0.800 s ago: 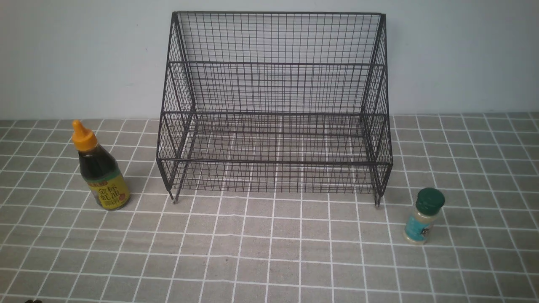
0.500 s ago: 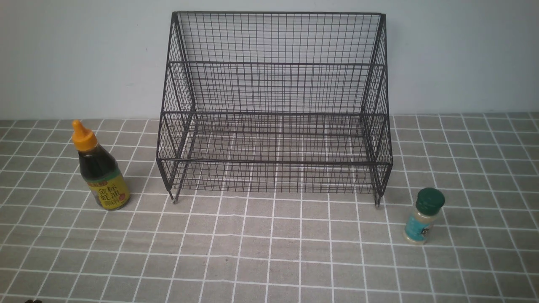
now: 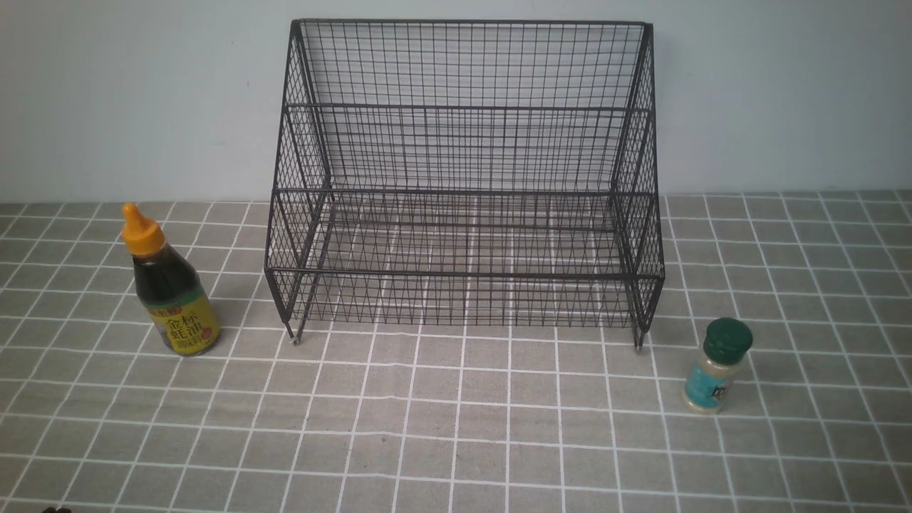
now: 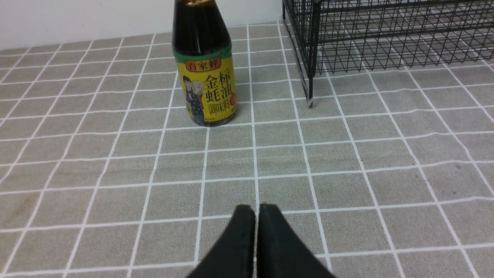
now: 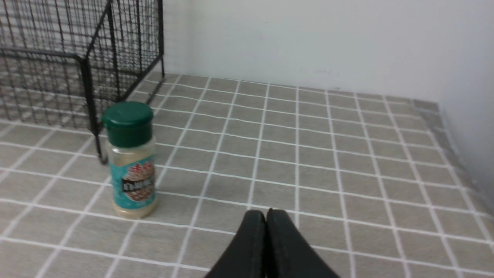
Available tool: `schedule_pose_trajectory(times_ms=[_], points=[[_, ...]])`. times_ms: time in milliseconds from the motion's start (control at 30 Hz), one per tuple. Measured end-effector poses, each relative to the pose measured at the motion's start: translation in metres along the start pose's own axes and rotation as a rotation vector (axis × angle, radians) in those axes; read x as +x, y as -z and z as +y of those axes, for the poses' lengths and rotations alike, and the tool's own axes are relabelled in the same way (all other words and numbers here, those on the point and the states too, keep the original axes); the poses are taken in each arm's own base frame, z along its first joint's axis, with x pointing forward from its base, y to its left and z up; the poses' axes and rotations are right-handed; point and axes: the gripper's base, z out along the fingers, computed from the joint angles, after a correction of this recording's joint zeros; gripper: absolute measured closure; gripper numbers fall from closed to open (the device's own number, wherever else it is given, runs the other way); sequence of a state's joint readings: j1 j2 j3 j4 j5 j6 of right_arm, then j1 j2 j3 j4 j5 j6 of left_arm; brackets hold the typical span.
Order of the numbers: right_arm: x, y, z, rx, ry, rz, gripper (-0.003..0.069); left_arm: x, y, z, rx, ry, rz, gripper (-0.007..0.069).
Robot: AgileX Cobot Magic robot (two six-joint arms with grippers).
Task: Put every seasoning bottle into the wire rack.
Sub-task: Use the right arm to grab the condiment bottle closest to it
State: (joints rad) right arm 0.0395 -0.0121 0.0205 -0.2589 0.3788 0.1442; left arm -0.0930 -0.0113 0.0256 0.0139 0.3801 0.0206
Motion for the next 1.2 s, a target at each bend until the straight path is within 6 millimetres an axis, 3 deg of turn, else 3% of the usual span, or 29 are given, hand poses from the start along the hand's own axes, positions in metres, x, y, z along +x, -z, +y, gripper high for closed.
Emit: schedule_pose_trajectory(times_ms=[300, 600, 1000, 1067, 1100, 1200], points=[[-0.002, 0.0, -0.001, 0.01, 0.038, -0.037, 0.0673, 0.0, 0.0, 0.0, 0.0, 0.0, 0.0, 0.063], [-0.037, 0.008, 0.002, -0.142, -0.551, -0.414, 0.0673, 0.0, 0.0, 0.0, 0.0, 0.0, 0.0, 0.063], [-0.051, 0.015, -0.001, -0.185, -0.671, -0.55, 0.0673, 0.0, 0.0, 0.0, 0.0, 0.0, 0.0, 0.063], [-0.068, 0.022, -0.003, -0.201, -0.67, -0.529, 0.0673, 0.0, 0.0, 0.0, 0.0, 0.0, 0.0, 0.063], [-0.087, 0.029, -0.005, -0.202, -0.646, -0.483, 0.0673, 0.0, 0.0, 0.0, 0.0, 0.0, 0.0, 0.063], [-0.131, 0.032, -0.011, -0.144, -0.539, -0.199, 0.0673, 0.0, 0.0, 0.0, 0.0, 0.0, 0.0, 0.063]])
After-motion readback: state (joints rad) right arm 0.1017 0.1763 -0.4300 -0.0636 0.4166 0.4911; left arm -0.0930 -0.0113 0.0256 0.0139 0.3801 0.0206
